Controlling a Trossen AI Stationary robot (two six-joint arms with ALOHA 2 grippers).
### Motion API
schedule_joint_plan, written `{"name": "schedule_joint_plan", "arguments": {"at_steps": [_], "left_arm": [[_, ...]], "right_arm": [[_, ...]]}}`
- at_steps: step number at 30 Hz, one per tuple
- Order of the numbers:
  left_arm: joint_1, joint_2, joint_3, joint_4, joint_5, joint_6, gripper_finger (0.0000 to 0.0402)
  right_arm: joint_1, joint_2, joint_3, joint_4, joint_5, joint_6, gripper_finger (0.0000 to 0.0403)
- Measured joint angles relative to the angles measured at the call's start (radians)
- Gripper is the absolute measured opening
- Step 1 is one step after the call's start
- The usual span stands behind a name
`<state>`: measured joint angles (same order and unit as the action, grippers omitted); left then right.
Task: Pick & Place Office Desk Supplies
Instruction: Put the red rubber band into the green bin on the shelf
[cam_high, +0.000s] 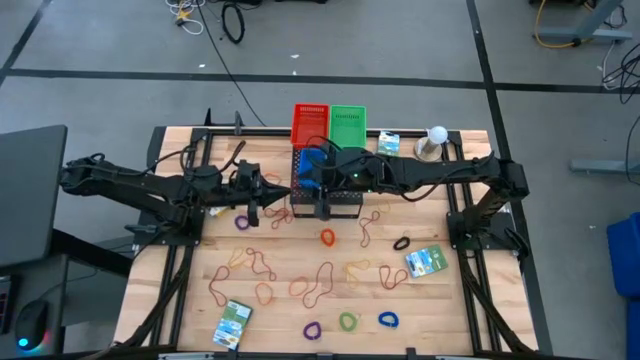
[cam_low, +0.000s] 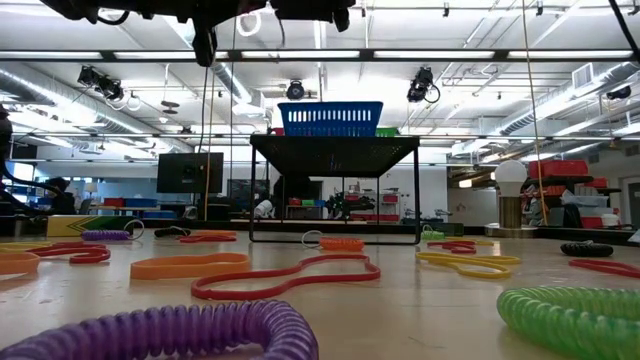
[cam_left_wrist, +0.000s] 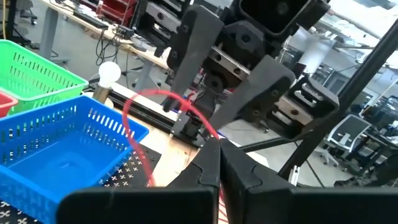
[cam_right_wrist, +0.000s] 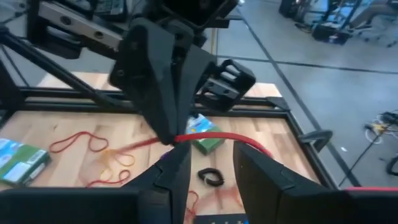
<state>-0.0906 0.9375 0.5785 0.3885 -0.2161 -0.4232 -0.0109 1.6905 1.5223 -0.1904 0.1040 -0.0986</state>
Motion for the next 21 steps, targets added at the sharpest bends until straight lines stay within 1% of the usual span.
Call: {"name": "schedule_joint_plan", "arguments": {"at_steps": [3, 10, 14, 18, 21], "left_arm": [[0.0, 0.0, 0.0, 0.0, 0.0, 0.005, 0.0002], [0.0, 0.0, 0.0, -0.001, -0.002, 0.006, 0.0002], [0.0, 0.0, 0.0, -0.001, -0.003, 0.004, 0.0002], [0.0, 0.0, 0.0, -0.001, -0.017, 0.005, 0.0002], [0.001, 0.0, 0.0, -0.001, -0.019, 0.008, 0.0002]], "right_arm": [[0.0, 0.0, 0.0, -0.002, 0.008, -0.012, 0.0136], [0.0, 0.0, 0.0, -0.046, 0.008, -0.032, 0.0173], [-0.001, 0.004, 0.0, -0.044, -0.005, -0.084, 0.0182], [-0.013, 0.016, 0.0, -0.04, -0.056, -0.093, 0.0169], [-0.016, 0.025, 0.0, -0.044, -0.055, -0.09, 0.0139]]}}
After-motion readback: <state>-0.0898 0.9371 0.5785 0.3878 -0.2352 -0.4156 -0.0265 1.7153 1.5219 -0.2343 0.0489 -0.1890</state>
